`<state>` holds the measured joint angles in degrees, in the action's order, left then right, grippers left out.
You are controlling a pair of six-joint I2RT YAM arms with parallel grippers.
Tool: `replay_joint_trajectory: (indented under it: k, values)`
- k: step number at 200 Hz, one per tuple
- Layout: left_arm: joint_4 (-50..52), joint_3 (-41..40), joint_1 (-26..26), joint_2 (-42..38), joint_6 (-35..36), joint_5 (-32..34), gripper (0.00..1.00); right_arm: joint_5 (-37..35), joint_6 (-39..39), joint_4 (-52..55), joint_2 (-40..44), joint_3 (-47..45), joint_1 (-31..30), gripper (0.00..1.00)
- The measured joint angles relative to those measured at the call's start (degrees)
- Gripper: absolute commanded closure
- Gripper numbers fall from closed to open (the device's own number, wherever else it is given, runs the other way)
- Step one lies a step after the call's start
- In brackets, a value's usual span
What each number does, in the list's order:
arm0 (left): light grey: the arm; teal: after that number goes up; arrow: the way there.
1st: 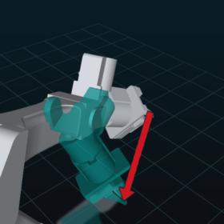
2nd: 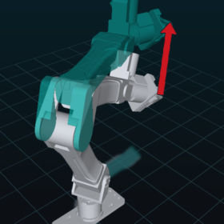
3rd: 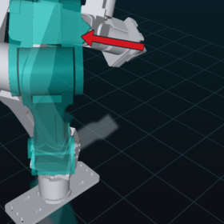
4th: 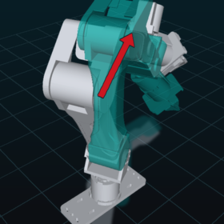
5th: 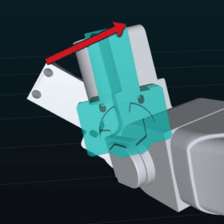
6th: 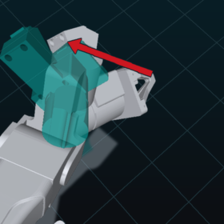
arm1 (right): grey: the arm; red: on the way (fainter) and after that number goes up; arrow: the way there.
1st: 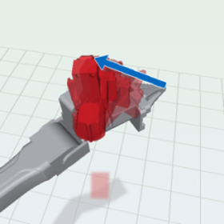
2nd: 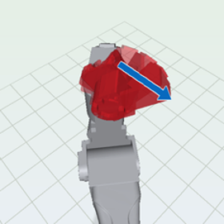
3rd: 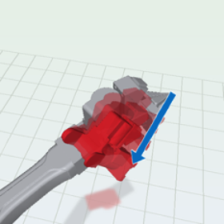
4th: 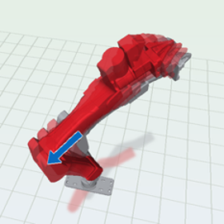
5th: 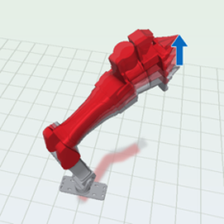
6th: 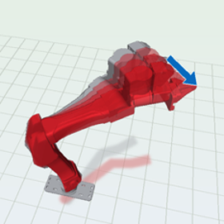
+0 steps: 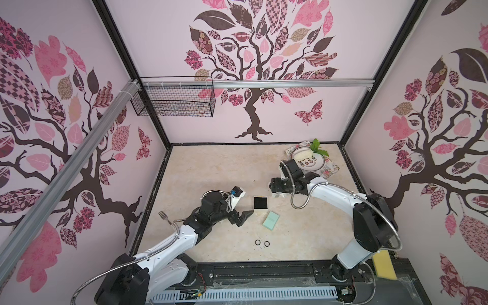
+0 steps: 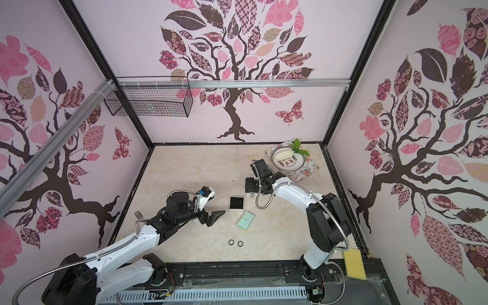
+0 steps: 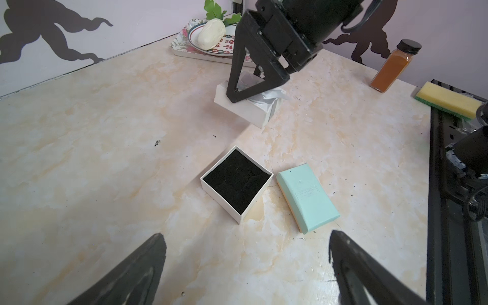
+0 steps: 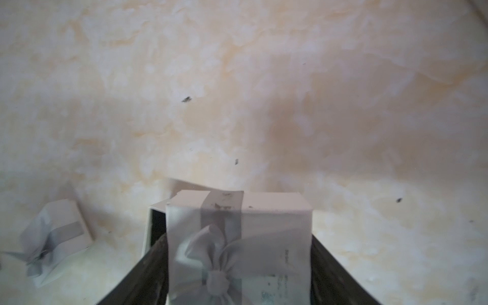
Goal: Take the rings out of the lift-off lid box
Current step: Pick up the lid from the center of the board, then close the lid on the jewelry box.
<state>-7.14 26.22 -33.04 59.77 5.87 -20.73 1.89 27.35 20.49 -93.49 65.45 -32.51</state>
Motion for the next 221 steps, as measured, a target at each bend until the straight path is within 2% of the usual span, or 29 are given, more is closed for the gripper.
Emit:
replay_joint_trajectory:
  k: [32, 81, 164, 221]
  values:
    - [0.31, 0.00, 0.00, -1.20, 0.00, 0.98, 0.02, -0.22, 4.83, -1.44, 0.61, -0.24, -5.51, 0.27]
    - [0.48, 0.00, 0.00, -2.03, 0.00, 1.62, 0.02, -2.93, 8.63, -2.40, 0.28, -1.05, -8.98, 0.28]
    - [0.83, 0.00, 0.00, -2.47, -0.02, 2.19, 0.02, -7.28, 11.17, -2.25, -3.98, -1.18, -11.69, 0.28]
    - [0.81, -0.09, 0.00, -2.47, -0.02, 2.27, 0.02, -7.69, 12.98, -3.39, -6.62, -1.18, -12.09, 0.30]
